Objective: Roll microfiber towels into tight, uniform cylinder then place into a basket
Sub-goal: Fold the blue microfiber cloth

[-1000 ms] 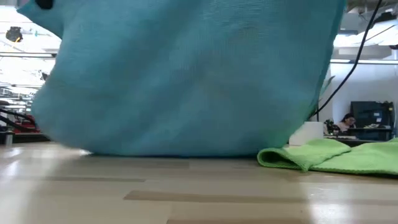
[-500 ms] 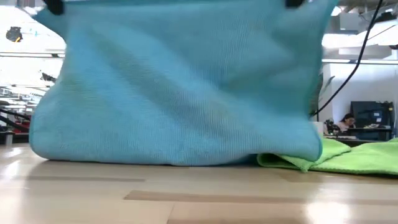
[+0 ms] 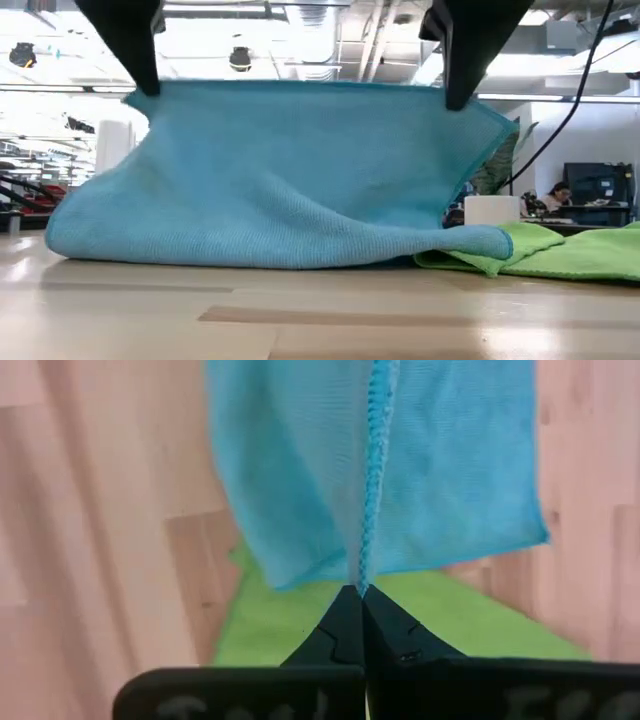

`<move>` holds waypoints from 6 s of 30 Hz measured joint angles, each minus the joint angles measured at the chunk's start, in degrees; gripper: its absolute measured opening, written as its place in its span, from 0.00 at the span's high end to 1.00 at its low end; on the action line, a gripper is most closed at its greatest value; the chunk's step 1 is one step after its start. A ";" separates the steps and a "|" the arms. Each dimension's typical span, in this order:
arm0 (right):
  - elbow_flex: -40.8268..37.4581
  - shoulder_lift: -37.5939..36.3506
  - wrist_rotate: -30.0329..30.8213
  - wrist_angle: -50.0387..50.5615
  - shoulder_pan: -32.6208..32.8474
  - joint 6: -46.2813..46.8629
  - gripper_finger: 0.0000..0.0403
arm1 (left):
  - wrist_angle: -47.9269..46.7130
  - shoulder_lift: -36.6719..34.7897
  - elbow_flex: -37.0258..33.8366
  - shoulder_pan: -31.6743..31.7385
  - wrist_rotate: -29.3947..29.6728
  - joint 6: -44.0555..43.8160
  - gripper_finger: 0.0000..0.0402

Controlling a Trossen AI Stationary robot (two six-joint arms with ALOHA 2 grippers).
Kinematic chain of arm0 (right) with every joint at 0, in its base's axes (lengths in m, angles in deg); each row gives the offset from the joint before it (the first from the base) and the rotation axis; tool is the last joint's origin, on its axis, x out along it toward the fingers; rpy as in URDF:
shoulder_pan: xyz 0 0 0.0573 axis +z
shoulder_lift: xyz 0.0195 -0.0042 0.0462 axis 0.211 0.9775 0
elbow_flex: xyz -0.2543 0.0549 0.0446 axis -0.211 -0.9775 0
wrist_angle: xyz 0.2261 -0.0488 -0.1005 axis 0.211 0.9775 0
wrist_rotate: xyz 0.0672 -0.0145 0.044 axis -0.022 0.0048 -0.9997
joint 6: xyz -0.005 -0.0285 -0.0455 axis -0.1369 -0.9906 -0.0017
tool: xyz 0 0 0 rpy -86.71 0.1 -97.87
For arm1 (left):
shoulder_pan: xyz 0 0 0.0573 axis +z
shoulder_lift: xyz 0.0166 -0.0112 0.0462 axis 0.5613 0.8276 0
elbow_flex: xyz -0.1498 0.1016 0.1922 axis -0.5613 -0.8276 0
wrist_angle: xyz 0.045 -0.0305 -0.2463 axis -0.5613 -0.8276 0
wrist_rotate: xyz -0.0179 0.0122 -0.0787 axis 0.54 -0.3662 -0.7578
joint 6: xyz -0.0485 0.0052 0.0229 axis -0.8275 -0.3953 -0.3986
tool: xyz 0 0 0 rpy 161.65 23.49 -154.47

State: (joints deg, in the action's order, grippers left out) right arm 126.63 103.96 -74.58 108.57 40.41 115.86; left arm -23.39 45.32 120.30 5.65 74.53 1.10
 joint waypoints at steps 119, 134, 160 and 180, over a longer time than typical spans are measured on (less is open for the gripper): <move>8.37 4.48 2.46 9.43 5.31 12.56 0.99 | 30.35 16.00 4.63 -11.28 9.04 4.92 0.60; 8.39 4.48 2.47 9.67 4.64 12.50 0.99 | 39.59 18.86 4.65 -11.27 7.26 1.45 0.60; 8.39 4.48 2.32 9.69 3.13 11.51 0.99 | 46.64 24.37 4.65 -8.73 0.45 3.96 0.60; 8.39 4.48 1.14 10.74 2.90 11.12 0.99 | 45.50 26.21 4.65 -6.06 -5.89 8.22 0.79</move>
State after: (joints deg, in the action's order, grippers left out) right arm 135.02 108.44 -73.44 119.30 43.31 126.98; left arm 22.11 71.53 124.95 -0.40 68.64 9.32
